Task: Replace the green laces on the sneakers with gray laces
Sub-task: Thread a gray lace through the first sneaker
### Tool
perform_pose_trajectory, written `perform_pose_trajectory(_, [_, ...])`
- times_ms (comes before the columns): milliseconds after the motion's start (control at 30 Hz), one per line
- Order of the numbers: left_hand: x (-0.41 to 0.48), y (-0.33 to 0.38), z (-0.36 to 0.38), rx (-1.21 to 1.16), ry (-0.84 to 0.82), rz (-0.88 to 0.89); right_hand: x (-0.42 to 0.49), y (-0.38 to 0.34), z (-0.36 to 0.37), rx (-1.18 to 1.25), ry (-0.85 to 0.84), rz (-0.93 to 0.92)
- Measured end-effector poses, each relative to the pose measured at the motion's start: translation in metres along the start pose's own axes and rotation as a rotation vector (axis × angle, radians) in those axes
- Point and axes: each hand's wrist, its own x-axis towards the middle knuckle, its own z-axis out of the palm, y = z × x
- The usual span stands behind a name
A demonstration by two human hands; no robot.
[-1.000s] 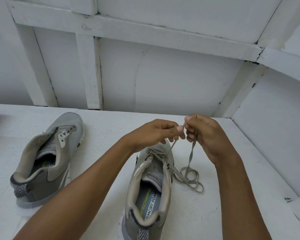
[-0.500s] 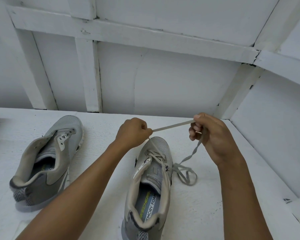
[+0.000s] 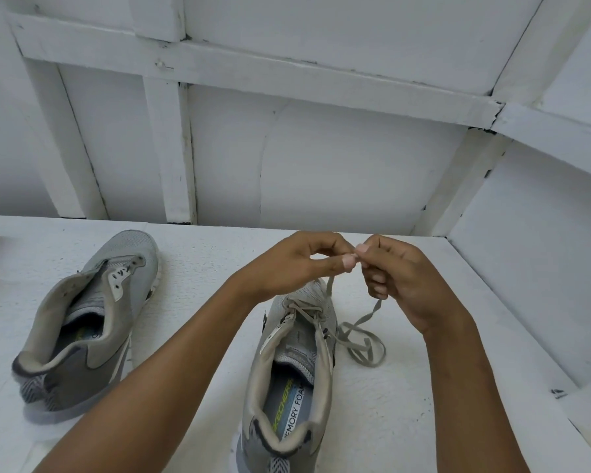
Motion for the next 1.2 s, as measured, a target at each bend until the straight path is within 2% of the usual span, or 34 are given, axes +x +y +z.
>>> perform_pose_trajectory(133, [-0.005,-0.001,-0.006,-0.15,0.047,-0.039,-0.004,-0.002,-0.005,0.045,-0.011,-0.027])
perform_pose_trajectory(300, [-0.002,0.0,-0.005,-0.072,-0.043,-0.051,-0.002,-0.003,0.002,-0.039,-0.078,-0.034])
perform_pose_trajectory(500, [-0.003,-0.001,-0.007,-0.075,-0.046,-0.024,-0.001,-0.003,0.002,-0.049,-0.072,-0.056])
perform_pose_trajectory(633, [0.001,-0.02,-0.015,0.223,0.091,-0.061,-0.002,-0.004,-0.002,0.079,-0.013,-0.066])
perform_pose_trajectory(900, [0.001,-0.063,-0.039,0.943,0.266,-0.444,-0.001,0.001,-0.009,0.17,0.112,-0.101])
perform_pose_trajectory(1100, [-0.005,-0.071,-0.042,1.062,0.274,-0.616,0.005,0.007,-0.004,0.277,0.153,-0.153])
perform_pose_trajectory(1200, [-0.006,-0.071,-0.044,1.09,0.227,-0.638,0.007,0.012,-0.002,0.345,0.145,-0.156])
